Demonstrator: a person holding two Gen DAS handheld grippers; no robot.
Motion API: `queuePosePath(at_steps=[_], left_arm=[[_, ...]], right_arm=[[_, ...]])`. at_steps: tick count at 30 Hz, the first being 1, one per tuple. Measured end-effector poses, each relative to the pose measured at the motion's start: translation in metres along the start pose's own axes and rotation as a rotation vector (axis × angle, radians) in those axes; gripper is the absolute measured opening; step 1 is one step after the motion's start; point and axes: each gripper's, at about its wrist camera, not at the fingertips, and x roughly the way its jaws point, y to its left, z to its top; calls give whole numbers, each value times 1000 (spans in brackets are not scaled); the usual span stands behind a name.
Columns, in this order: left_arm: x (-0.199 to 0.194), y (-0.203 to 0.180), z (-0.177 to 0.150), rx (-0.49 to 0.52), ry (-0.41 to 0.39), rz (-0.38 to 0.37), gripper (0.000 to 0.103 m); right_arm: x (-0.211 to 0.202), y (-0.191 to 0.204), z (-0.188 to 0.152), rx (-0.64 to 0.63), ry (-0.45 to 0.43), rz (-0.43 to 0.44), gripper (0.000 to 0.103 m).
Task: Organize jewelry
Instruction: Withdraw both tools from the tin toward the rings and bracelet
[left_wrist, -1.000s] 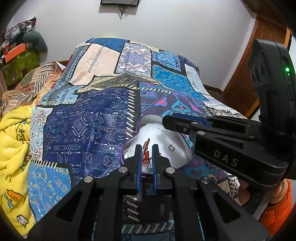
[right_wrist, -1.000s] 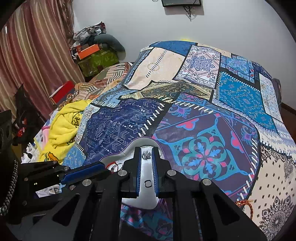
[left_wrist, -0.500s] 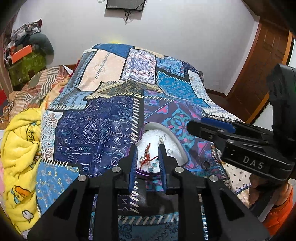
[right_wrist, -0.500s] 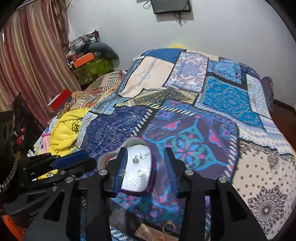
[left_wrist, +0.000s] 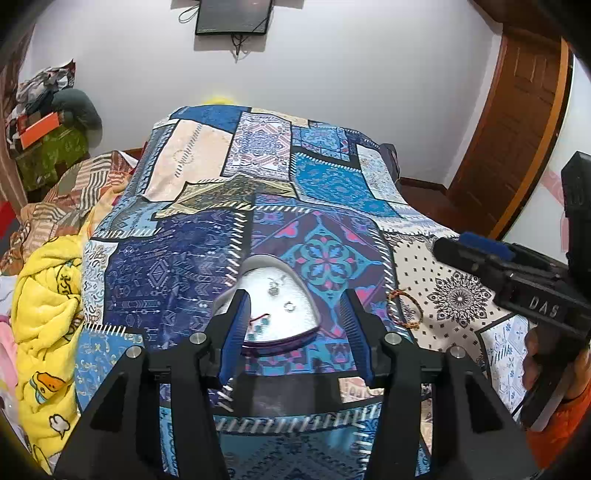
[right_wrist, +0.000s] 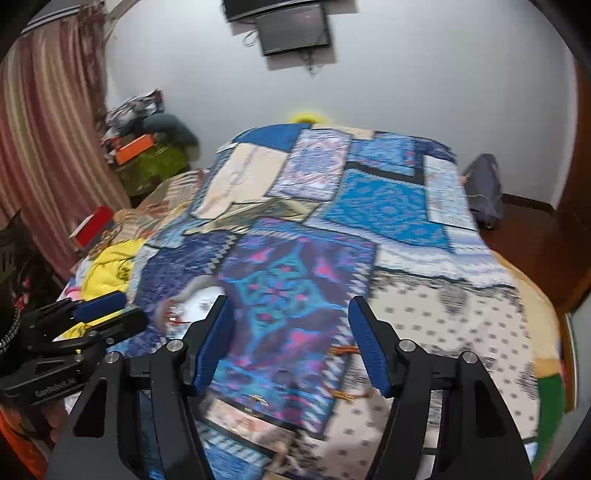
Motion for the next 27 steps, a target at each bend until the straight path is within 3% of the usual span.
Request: queuePosePath(at_steps=[9, 19, 27], left_arm=[[19, -28, -12, 39, 58, -38, 50], [56, -38, -35, 72, 166, -56, 50], [75, -33, -43, 59, 219, -72, 50]], right_arm=[[11, -39, -24, 29, 97, -61, 62], [56, -41, -58, 28, 262, -4, 62], [76, -34, -59, -41, 275, -48, 62]])
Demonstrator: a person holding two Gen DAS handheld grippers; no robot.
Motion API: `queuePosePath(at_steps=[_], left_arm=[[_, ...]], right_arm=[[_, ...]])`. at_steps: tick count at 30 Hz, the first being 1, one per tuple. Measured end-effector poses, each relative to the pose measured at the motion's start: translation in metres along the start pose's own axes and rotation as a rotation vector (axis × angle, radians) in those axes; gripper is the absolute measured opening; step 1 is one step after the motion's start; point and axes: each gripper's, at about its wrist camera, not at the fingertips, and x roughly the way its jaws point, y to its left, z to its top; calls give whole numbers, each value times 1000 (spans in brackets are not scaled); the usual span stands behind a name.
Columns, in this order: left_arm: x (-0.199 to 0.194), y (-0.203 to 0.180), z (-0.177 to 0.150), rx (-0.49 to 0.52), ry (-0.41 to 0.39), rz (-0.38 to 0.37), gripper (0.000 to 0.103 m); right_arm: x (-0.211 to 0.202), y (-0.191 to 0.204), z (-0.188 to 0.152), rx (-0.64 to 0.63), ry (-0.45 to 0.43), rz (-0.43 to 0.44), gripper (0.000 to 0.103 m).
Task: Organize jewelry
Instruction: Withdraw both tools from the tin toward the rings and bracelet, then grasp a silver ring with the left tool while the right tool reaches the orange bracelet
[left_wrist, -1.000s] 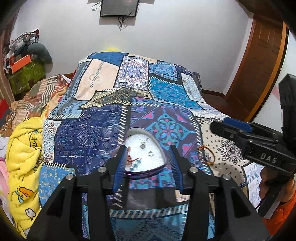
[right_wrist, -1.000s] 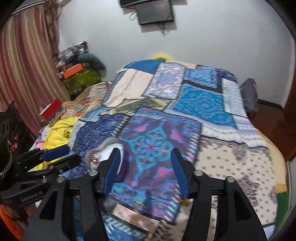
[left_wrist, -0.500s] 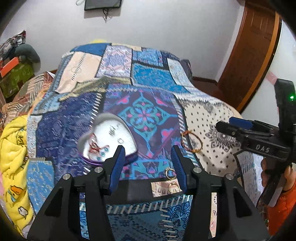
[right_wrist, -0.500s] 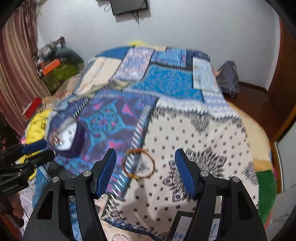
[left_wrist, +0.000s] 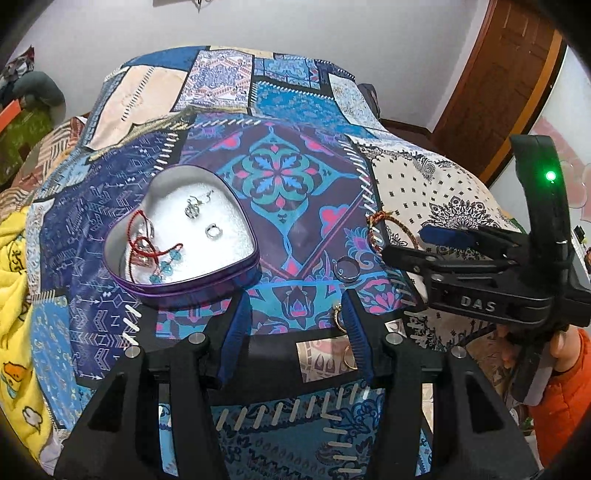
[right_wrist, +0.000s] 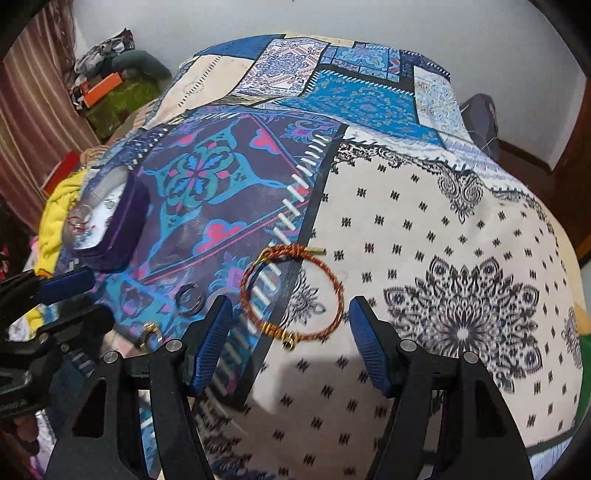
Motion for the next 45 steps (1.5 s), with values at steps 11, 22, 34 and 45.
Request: queuePosePath(at_steps=[11, 22, 34, 45], left_arm=[[17, -9, 4, 23, 22, -23, 50], [28, -30, 10, 100, 31, -48, 50], [51, -42, 18, 130, 38, -33, 33], [48, -42, 18, 113, 28, -28, 20]], right_arm=[[14, 1, 4, -29, 21, 26, 66], [11, -11, 4, 14, -4, 27, 8], [-8, -23, -5, 79, -33, 73, 5], [-34, -21, -2, 88, -93, 80, 5]])
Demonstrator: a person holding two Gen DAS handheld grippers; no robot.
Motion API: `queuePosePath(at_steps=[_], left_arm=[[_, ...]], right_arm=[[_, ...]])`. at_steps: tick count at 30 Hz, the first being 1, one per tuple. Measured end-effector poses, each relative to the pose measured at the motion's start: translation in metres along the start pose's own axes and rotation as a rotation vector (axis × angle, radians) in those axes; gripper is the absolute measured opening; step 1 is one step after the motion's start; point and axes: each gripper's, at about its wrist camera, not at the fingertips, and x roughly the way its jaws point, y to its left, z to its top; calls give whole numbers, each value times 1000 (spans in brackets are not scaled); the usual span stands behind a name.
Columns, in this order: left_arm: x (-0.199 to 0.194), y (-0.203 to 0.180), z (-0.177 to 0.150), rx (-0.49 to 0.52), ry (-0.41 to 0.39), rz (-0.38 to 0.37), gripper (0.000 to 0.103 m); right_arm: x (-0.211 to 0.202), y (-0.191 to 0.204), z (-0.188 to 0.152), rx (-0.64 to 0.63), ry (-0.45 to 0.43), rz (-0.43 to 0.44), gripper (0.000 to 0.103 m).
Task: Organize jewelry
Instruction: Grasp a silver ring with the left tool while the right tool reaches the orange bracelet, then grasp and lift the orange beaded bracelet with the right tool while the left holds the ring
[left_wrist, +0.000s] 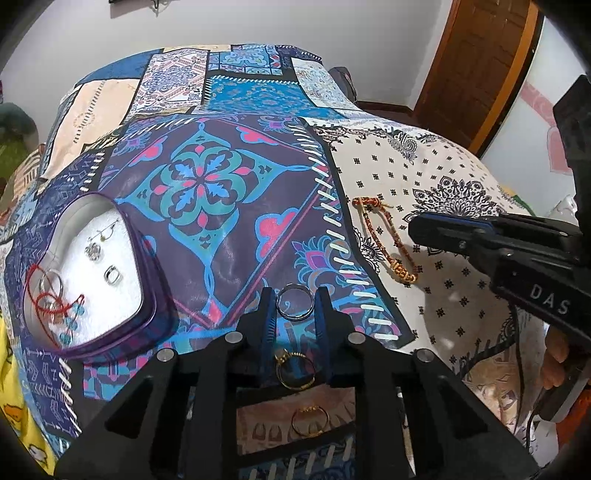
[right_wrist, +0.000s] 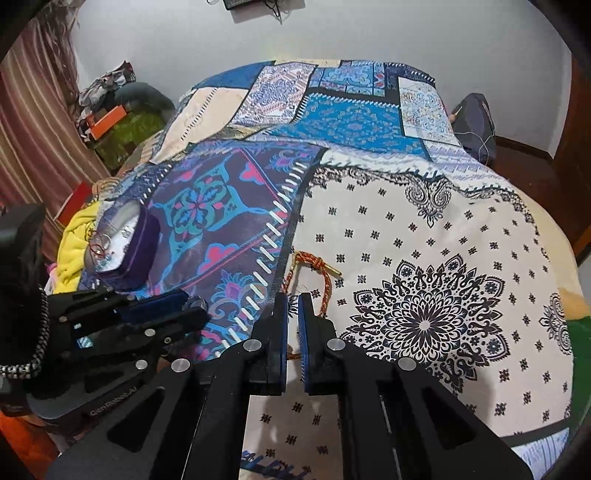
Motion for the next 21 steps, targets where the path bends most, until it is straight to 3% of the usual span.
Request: queuePosePath(at_steps=[8, 10, 12, 21], left_arm=[[-27, 5, -9, -16, -48, 22, 20], [-35, 8, -9, -18, -65, 36, 20], [-41, 10, -9, -19, -79, 46, 20], [-52, 22, -7, -37, -109, 34, 20]], right_arm=[[-8, 3, -2, -34, 0, -18, 8], [-3, -3, 0, -1, 32, -15, 32], [0, -6, 0, 18, 30, -13, 42], [43, -14, 12, 42, 86, -74, 42]])
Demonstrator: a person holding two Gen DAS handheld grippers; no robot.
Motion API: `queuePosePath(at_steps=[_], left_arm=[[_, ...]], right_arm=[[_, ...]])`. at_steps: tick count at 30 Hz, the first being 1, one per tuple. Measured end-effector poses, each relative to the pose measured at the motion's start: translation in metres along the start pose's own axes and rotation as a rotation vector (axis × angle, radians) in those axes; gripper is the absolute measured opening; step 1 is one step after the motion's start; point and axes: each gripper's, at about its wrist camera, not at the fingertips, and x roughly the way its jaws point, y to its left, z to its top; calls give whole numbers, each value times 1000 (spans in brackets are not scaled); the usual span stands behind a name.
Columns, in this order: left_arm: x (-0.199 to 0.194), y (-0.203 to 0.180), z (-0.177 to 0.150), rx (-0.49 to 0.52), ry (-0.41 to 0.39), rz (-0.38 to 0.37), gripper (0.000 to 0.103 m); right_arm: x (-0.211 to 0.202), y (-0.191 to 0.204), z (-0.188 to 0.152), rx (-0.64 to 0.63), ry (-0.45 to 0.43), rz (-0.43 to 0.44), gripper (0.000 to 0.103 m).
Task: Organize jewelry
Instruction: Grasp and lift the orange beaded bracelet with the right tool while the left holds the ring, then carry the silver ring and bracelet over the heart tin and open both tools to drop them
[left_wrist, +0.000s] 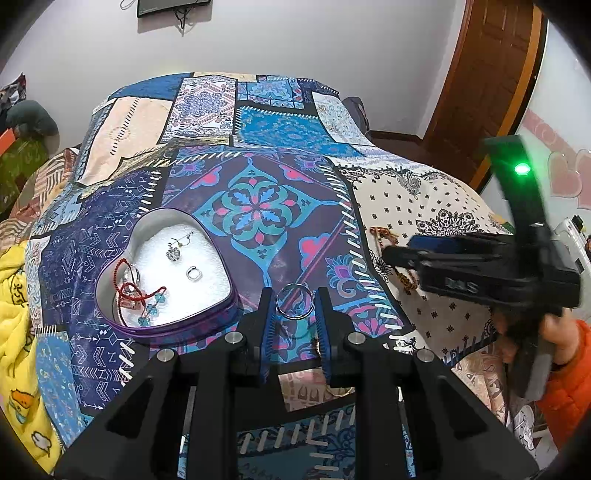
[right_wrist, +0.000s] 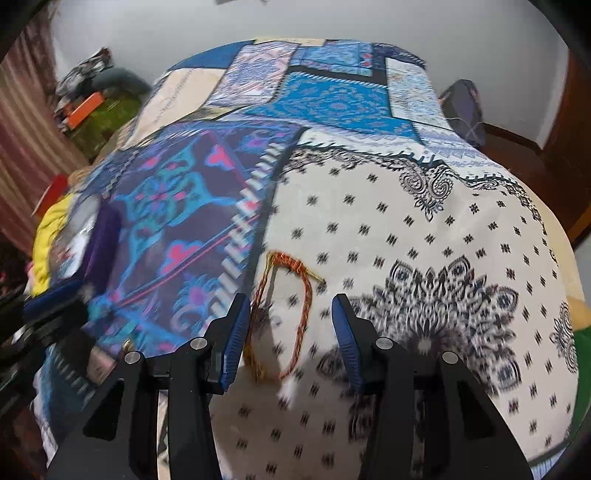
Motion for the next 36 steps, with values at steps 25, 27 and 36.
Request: queuePosePath(at_steps=[25, 27, 36], left_arm=[[-46, 20, 0, -38, -86, 22, 20], [-54, 23, -1, -44, -102, 30, 20], [-86, 48, -2, -69, -162, 75, 20]], right_arm=[[-65, 48, 4, -54, -151, 139, 3], [-75, 59, 7, -74, -173, 156, 3], [-87, 104, 19, -133, -230, 229, 3]])
